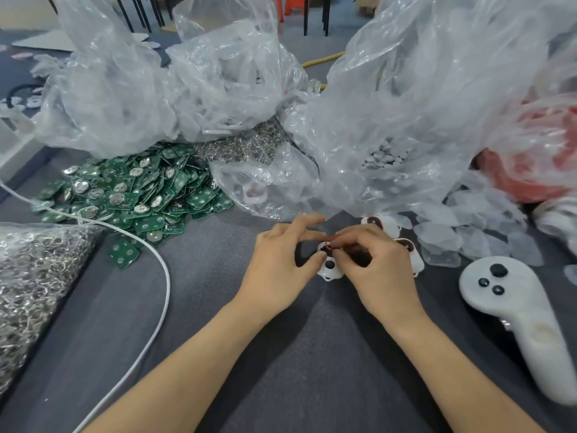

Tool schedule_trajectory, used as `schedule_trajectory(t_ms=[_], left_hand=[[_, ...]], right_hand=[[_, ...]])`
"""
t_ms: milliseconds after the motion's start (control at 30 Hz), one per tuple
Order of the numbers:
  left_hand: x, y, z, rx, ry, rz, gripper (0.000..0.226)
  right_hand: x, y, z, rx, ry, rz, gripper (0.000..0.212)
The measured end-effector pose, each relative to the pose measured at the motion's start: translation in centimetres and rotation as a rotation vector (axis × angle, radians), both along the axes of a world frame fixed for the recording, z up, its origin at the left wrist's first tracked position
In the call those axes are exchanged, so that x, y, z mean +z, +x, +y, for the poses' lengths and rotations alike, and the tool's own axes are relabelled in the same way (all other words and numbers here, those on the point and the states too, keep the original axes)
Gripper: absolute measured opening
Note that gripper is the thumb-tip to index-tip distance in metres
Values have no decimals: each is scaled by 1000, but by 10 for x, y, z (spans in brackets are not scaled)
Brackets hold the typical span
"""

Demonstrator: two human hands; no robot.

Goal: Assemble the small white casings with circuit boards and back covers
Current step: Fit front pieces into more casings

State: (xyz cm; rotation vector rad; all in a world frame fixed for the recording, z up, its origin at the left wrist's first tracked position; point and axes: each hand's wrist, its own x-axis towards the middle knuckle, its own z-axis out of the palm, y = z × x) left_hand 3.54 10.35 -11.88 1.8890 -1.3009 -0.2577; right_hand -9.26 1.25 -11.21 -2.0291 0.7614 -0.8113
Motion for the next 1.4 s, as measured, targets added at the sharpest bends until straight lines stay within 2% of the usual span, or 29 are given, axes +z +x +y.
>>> schedule_trajectory(t_ms=[167,433,700,1100,1400], left_hand=[[0,1,0,26,-4,7,35],[3,-1,2,34,-9,23,26],[5,-1,2,18,16,-19,24],[3,-4,2,-13,-24,-110,16],[3,-4,2,-7,-27,-113,15]], right_hand=[[-1,-1,2,12,61,-34,16],[1,0,3,15,52,9,28],[0,0,2,6,57,51,22],[0,-4,-2,29,124,80,26],[1,-6,-4,79,57,105,18]])
